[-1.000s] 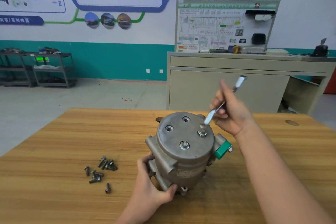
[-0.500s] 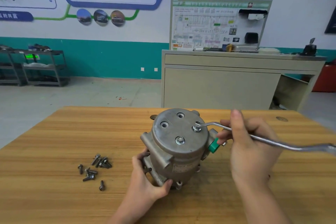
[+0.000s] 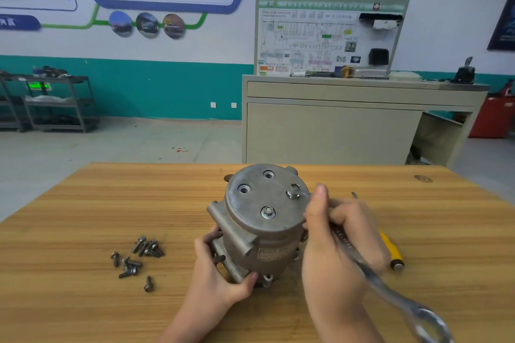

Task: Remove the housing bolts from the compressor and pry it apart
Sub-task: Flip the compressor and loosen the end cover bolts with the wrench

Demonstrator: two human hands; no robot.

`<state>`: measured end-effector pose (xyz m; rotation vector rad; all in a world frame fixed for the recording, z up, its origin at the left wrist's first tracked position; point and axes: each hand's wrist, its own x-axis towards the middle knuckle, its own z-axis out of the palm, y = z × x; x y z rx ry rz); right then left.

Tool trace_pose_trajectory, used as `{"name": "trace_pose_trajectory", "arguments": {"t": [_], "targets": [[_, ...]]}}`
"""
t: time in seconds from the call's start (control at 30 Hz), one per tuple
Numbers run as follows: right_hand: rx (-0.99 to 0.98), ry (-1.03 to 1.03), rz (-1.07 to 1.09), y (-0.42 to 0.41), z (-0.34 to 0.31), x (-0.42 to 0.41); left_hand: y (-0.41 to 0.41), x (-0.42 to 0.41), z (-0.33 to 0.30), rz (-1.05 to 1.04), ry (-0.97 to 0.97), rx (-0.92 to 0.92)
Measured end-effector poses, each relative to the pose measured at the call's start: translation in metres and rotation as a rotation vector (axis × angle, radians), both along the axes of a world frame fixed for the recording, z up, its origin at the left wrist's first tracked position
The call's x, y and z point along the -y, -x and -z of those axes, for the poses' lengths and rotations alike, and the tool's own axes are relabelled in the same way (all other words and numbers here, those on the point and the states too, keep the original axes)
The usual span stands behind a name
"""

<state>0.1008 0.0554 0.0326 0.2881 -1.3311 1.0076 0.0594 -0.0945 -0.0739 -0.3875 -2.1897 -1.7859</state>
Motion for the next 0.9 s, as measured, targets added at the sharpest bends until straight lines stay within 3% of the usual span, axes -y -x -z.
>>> {"name": "trace_pose_trajectory", "arguments": {"t": [0.13, 0.2, 0.4, 0.5, 0.67, 0.8, 0.9], "targets": [[0.067, -0.039, 0.135, -0.002, 0.011, 0.009, 0.001, 0.0, -0.001, -0.024, 0.019, -0.014], [0.067, 0.005, 0.074, -0.004, 0.016, 0.006, 0.003, 0.001, 0.001, -0.01, 0.019, -0.012], [0.263, 0.354, -0.621, 0.013, -0.005, -0.046, 0.006, 0.002, 0.003, 0.017, 0.003, -0.017], [0.549, 0.471, -0.99, 0.046, -0.033, -0.076, 0.005, 0.0, 0.0, 0.012, -0.01, -0.007], [0.947, 0.46, -1.315, 0.102, -0.057, -0.071, 0.01, -0.002, 0.004, -0.022, 0.007, -0.035], [1.036, 0.408, -1.327, 0.114, -0.066, -0.056, 0.013, -0.001, 0.007, -0.041, 0.004, -0.033], [0.909, 0.533, -1.278, 0.099, -0.079, -0.059, 0.011, 0.0, 0.004, -0.035, -0.012, -0.022]]}}
